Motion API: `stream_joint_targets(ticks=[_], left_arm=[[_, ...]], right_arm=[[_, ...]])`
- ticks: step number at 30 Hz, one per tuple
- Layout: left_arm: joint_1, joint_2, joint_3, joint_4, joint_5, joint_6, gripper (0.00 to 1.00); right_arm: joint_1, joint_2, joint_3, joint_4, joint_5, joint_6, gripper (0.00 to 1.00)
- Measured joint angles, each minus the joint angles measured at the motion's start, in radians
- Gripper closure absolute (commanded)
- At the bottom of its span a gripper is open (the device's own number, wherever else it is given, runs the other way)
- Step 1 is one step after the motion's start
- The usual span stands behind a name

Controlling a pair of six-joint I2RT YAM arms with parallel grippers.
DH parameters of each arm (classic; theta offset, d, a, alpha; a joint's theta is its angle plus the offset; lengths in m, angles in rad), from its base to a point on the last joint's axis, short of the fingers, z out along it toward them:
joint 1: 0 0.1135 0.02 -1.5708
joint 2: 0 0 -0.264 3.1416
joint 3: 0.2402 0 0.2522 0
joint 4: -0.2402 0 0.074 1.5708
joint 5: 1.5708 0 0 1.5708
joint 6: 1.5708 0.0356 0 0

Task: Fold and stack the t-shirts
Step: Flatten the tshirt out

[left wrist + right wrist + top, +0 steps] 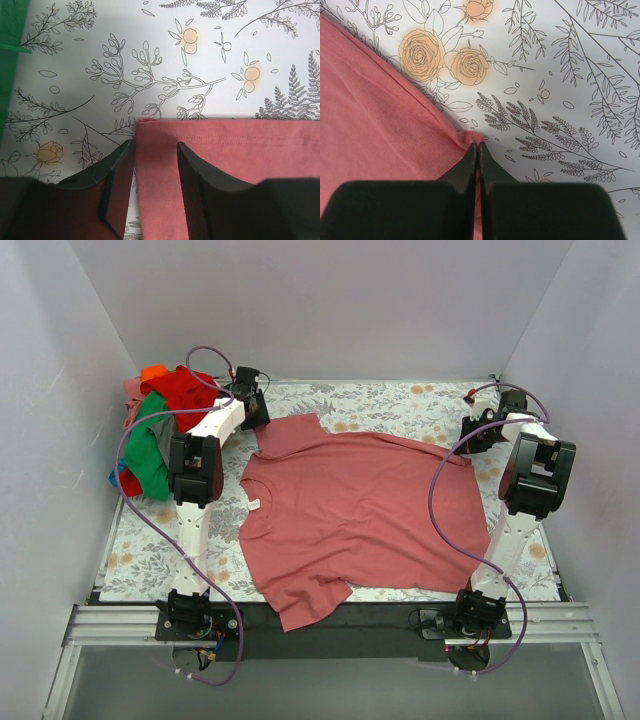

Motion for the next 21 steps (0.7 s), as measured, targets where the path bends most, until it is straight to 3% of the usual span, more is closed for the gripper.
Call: stream_joint_targets(ticks=[7, 13, 21], left_arm=[[0.0, 0.002, 0.0, 0.004, -0.02, 0.034, 0.6], [0.001, 0.002, 0.0, 0.014, -0.032, 0.063, 0.5], [0.002, 0.03, 0.034, 0.033, -0.03, 0.093, 0.51]], right_arm=[[-0.002, 0.0, 0.0, 0.0, -0.001, 0.0, 0.99], [-0.002, 0.0, 0.0, 0.0, -0.004, 0.0, 0.99], [-0.002, 0.0, 0.0, 0.0, -0.004, 0.0, 0.99]])
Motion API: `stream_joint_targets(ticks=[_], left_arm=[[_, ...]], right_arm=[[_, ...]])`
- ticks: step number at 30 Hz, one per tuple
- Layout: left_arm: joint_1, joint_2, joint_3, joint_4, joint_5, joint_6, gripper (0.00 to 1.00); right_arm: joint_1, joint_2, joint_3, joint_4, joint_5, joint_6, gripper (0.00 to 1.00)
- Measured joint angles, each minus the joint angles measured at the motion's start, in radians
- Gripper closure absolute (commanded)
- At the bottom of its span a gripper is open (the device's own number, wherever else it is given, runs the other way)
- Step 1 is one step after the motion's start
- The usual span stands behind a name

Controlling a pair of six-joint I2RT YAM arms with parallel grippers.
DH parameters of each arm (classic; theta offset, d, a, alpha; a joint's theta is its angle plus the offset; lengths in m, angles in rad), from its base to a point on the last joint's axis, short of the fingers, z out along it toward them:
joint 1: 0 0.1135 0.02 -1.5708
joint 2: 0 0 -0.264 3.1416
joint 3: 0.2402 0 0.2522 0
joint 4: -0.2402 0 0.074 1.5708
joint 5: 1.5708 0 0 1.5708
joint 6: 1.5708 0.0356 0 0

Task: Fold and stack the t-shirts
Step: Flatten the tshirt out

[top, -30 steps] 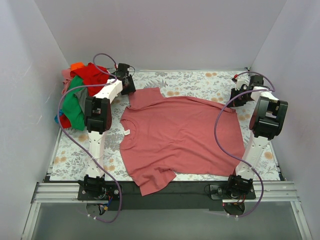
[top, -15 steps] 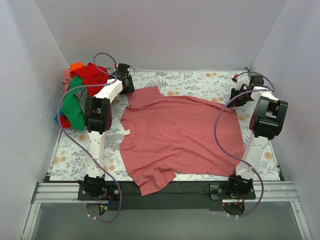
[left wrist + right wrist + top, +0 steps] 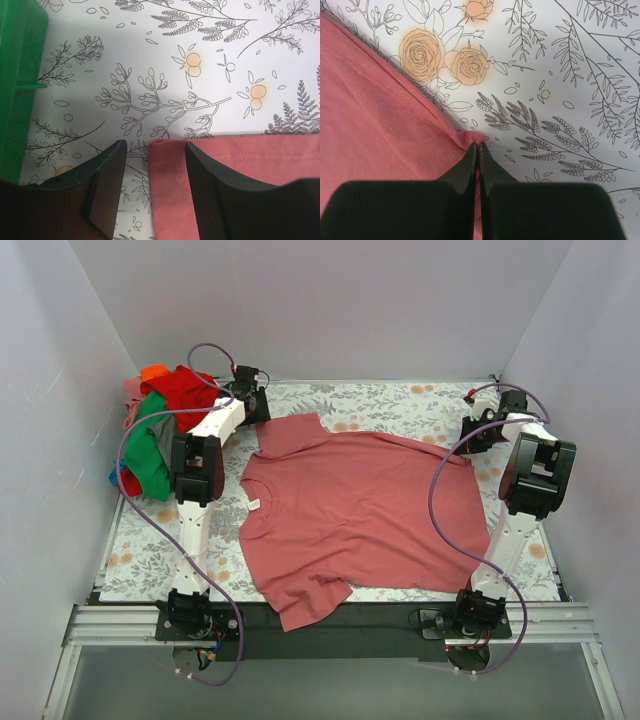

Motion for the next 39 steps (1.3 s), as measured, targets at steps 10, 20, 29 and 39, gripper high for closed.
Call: stream_joint_targets(ticks=[10, 20, 29, 39], left_arm=[[0.004, 0.011, 0.005, 0.016, 0.021, -0.002, 0.73], [0.013, -0.026, -0.077, 0.084, 0.084, 0.0, 0.9], [0.007, -0.061, -0.127, 0.102, 0.115, 0.001, 0.61], [0.006, -0.061, -0.119, 0.081, 0.115, -0.008, 0.6]], right_arm=[[-0.002, 0.0, -0.003, 0.001, -0.005, 0.0, 0.99], [-0.003, -0.014, -0.034, 0.022, -0.023, -0.007, 0.99], [-0.003, -0.015, -0.034, 0.022, -0.022, -0.008, 0.99], [-0.003, -0.015, -0.034, 0.021, -0.022, -0.008, 0.99]])
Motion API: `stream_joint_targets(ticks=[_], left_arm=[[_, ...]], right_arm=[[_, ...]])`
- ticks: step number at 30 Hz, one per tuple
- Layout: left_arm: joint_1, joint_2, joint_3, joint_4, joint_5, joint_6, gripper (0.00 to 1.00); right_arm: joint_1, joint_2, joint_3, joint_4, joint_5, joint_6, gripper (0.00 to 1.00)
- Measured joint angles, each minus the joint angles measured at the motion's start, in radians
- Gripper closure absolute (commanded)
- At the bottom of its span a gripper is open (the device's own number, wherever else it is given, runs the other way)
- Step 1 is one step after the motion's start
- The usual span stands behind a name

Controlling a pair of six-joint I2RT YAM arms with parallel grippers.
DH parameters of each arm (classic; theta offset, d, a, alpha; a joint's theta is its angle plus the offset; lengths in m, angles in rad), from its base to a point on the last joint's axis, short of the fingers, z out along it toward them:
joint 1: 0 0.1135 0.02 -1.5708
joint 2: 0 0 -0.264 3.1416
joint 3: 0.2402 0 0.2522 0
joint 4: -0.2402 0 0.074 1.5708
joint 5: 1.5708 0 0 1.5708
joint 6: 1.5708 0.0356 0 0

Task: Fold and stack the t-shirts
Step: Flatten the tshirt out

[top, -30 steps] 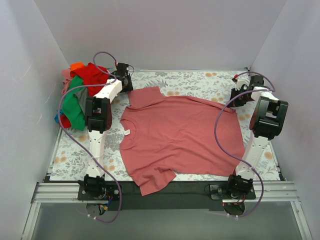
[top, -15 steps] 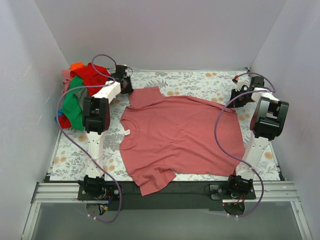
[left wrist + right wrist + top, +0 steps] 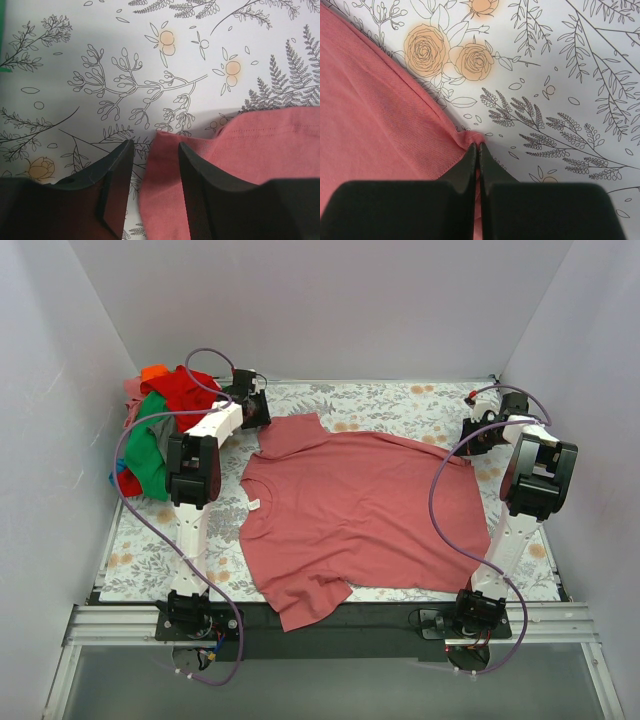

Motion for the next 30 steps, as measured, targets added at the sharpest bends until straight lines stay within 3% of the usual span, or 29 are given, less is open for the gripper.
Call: stream_joint_targets(ticks=[30], left_arm=[[0.003, -0.002, 0.037, -0.072, -0.026, 0.0, 0.59]], right_arm=[[0.003, 0.0, 0.0, 0.0, 0.0, 0.0, 0.99]])
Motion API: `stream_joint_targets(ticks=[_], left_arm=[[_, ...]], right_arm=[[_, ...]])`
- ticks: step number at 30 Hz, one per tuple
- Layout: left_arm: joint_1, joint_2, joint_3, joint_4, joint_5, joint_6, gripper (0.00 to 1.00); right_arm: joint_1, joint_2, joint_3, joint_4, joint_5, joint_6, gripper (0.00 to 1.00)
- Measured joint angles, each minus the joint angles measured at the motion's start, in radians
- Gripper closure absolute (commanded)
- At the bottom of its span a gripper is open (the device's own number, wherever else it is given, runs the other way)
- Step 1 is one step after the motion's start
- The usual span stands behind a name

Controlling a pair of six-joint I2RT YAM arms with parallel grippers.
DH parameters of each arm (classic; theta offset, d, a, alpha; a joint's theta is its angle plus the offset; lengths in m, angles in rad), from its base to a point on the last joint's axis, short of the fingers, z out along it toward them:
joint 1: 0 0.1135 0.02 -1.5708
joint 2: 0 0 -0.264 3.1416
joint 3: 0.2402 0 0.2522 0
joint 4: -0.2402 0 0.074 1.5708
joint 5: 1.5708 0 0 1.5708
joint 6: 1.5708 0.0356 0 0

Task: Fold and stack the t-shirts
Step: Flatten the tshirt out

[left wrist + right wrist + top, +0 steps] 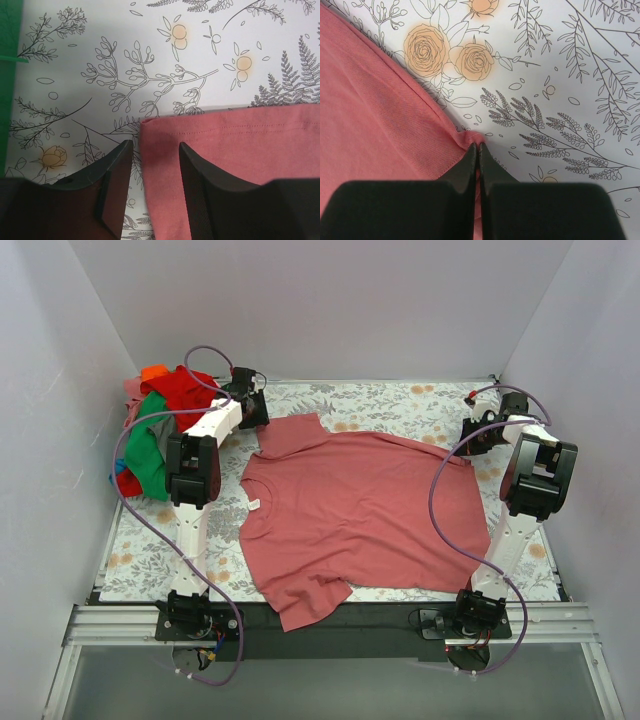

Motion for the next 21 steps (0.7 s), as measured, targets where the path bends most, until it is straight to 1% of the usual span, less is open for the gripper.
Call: stream_joint_targets(ticks=[9, 14, 21], left_arm=[[0.001, 0.0, 0.052, -0.021, -0.004, 0.0, 0.58], [0.002, 0.008, 0.08, -0.025, -0.004, 0.0, 0.6], [0.003, 0.023, 0.081, -0.04, -0.009, 0.001, 0.61]], right_arm=[[0.0, 0.0, 0.0, 0.0, 0.0, 0.0, 0.99], [0.0, 0.0, 0.0, 0.0, 0.0, 0.0, 0.99], [0.0, 0.0, 0.0, 0.0, 0.0, 0.0, 0.99]])
